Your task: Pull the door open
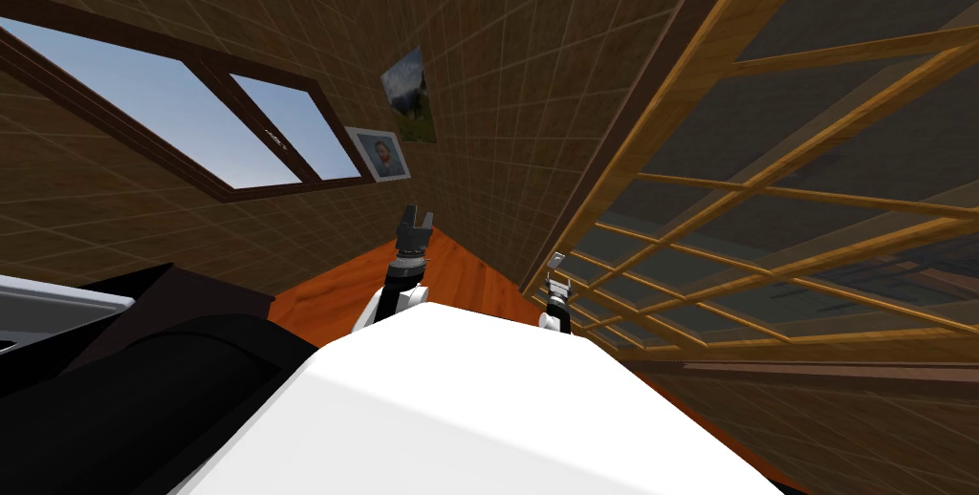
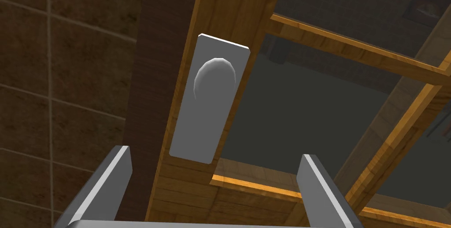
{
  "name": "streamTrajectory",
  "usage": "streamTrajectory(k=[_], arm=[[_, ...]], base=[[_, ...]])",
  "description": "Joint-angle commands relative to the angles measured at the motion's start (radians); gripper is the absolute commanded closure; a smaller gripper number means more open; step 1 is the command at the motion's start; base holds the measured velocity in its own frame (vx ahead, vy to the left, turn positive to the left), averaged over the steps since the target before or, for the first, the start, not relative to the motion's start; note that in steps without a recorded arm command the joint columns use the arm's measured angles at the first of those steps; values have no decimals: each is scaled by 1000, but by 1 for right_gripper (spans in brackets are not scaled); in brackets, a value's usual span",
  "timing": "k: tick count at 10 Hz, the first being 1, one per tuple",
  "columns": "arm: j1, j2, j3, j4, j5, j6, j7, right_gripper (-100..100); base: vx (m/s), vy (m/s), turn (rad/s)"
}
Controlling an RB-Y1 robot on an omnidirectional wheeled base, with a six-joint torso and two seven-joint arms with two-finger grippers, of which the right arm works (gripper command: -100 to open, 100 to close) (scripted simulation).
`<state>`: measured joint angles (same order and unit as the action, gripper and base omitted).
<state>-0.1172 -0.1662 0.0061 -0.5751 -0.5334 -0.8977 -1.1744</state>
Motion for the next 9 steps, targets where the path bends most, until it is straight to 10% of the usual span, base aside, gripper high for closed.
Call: streamTrajectory(k=[1, 9], arm=[[-1, 3, 2, -3, -8, 2, -31, -100], [-3, -2, 13, -3, -52, 8, -180, -100]], base=[[-50, -11, 16], [-20, -3, 26]])
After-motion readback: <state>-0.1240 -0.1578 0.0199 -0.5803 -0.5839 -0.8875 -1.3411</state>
